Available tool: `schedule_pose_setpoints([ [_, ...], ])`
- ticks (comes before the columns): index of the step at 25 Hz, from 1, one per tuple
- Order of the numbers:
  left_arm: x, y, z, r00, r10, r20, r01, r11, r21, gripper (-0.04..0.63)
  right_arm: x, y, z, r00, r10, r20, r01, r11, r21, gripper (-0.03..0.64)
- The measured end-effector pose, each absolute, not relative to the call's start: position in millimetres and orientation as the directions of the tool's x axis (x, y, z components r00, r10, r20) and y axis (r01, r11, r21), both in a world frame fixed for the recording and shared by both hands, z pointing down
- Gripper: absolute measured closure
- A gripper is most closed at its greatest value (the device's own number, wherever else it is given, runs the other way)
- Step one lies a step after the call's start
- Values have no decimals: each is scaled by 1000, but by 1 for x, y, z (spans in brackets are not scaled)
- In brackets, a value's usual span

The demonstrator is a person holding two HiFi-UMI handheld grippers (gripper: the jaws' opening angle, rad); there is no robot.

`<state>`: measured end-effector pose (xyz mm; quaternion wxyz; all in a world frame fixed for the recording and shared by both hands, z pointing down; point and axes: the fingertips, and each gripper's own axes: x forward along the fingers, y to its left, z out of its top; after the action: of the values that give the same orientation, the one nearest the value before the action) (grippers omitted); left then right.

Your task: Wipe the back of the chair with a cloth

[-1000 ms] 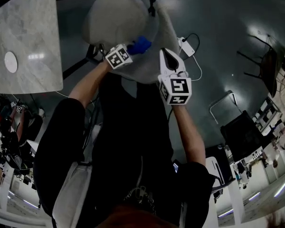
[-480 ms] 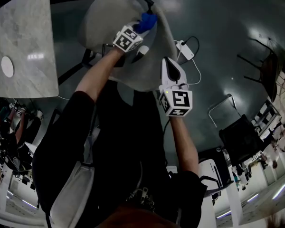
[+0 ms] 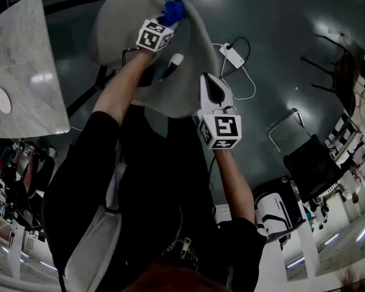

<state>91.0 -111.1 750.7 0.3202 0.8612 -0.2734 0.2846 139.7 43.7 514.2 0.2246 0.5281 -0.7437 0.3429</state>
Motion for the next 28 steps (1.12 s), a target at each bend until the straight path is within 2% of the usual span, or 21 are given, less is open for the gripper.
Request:
schedule_pose_setpoints([
  [8,116,-105,747,708,-228,669,-585,-720,373,476,142,43,513,-333,-632,700,-943,200,-268,614],
  [17,145,-33,742,754,-27,657,-366,-847,386,476,135,43,516,-344,-617,707,-939,223,-262,614],
  [28,143,33,743,744,126,656,-198,-897,396,477,130,45,517,-341,-618,708,-940,223,-258,614],
])
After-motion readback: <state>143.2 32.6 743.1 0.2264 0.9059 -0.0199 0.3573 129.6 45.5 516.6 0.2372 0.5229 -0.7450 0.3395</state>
